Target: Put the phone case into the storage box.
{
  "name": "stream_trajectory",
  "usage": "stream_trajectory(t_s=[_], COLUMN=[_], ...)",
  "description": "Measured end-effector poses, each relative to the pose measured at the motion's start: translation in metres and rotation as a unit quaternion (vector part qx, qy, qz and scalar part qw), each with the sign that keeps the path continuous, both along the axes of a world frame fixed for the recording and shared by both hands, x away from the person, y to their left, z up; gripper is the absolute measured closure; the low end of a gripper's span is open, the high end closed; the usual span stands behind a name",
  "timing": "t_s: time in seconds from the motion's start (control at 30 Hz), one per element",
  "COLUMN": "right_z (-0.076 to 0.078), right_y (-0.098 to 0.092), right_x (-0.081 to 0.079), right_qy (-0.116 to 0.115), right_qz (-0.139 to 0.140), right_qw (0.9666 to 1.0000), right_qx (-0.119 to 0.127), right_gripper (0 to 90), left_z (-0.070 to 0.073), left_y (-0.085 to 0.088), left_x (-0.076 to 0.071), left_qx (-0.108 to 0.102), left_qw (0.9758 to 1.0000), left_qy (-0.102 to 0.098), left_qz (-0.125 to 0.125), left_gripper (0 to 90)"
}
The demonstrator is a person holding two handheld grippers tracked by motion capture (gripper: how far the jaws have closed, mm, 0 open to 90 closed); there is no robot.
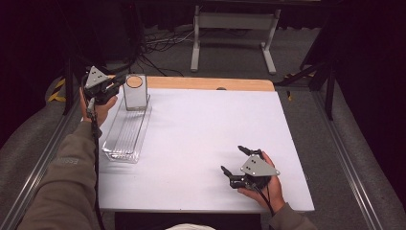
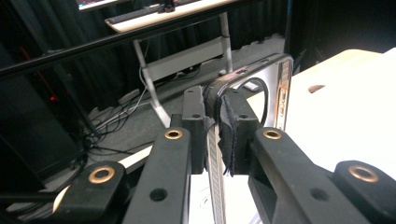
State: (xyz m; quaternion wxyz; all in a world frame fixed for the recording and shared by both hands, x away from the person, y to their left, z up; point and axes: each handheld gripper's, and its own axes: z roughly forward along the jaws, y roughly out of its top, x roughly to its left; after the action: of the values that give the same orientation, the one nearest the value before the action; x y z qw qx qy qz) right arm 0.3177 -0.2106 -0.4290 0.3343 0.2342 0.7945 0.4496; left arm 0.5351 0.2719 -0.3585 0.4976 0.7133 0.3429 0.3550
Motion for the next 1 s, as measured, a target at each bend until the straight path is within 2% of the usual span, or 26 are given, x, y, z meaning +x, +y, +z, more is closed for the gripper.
stream_trajectory(t_s=[0.1, 0.2, 0.23, 0.37, 0.43, 0.53, 0.57, 0.6, 0.7, 0.77, 0.83, 0.9, 1.0], right_z=[0.0, 0.0, -0.001, -0.001, -0.002, -0.002, -0.002, -0.003, -0.003, -0.003, -0.003, -0.003, -0.003], right_y=[0.0, 0.0, 0.001, 0.002, 0.003, 0.003, 0.003, 0.004, 0.004, 0.003, 0.003, 0.004, 0.004], right_x=[0.0, 0.0, 0.0, -0.001, -0.001, -0.001, -0.001, -0.001, -0.001, -0.001, -0.001, 0.0, -0.001], right_qy=[-0.001, -0.001, -0.001, -0.002, -0.004, -0.002, -0.001, -0.002, -0.004, -0.001, -0.003, -0.001, -0.002], right_qz=[0.0, -0.001, 0.001, 0.003, 0.007, 0.006, 0.006, 0.008, 0.008, 0.005, 0.009, 0.007, 0.009], right_qw=[1.0, 1.0, 1.0, 1.0, 0.9999, 0.9999, 0.9999, 0.9998, 0.9998, 0.9999, 0.9998, 0.9998, 0.9998], right_qx=[0.001, -0.003, -0.004, -0.009, -0.015, -0.013, -0.013, -0.016, -0.02, -0.015, -0.018, -0.018, -0.019], right_gripper=[16.6, 16.8, 16.8, 16.8, 16.9, 17.0, 17.0, 17.0, 17.0, 17.0, 17.1, 17.1, 17.1], left_z=[-0.006, -0.012, -0.012, -0.014, -0.016, -0.017, -0.017, -0.018, -0.021, -0.022, -0.023, -0.025, -0.027], left_y=[0.0, -0.001, -0.001, -0.004, -0.005, -0.005, -0.005, -0.005, -0.002, 0.0, 0.002, 0.003, 0.003], left_x=[0.003, 0.007, 0.008, 0.01, 0.011, 0.012, 0.013, 0.014, 0.016, 0.018, 0.019, 0.02, 0.022], left_qx=[0.002, 0.001, 0.006, 0.011, -0.002, -0.003, 0.002, 0.008, -0.004, 0.005, 0.006, -0.003, 0.005], left_qw=[1.0, 0.9998, 0.9998, 0.9998, 0.9998, 0.9997, 0.9996, 0.9991, 0.9986, 0.9984, 0.9981, 0.9981, 0.9979], left_qy=[0.007, 0.012, 0.013, 0.01, 0.009, 0.006, 0.004, 0.002, 0.006, 0.004, 0.007, 0.008, 0.01], left_qz=[0.001, 0.013, 0.012, 0.015, 0.02, 0.024, 0.027, 0.042, 0.052, 0.056, 0.061, 0.061, 0.064], left_gripper=[81.2, 81.3, 81.2, 81.2, 81.1, 80.5, 80.5, 79.4, 77.8, 77.0, 76.3, 76.0, 73.5])
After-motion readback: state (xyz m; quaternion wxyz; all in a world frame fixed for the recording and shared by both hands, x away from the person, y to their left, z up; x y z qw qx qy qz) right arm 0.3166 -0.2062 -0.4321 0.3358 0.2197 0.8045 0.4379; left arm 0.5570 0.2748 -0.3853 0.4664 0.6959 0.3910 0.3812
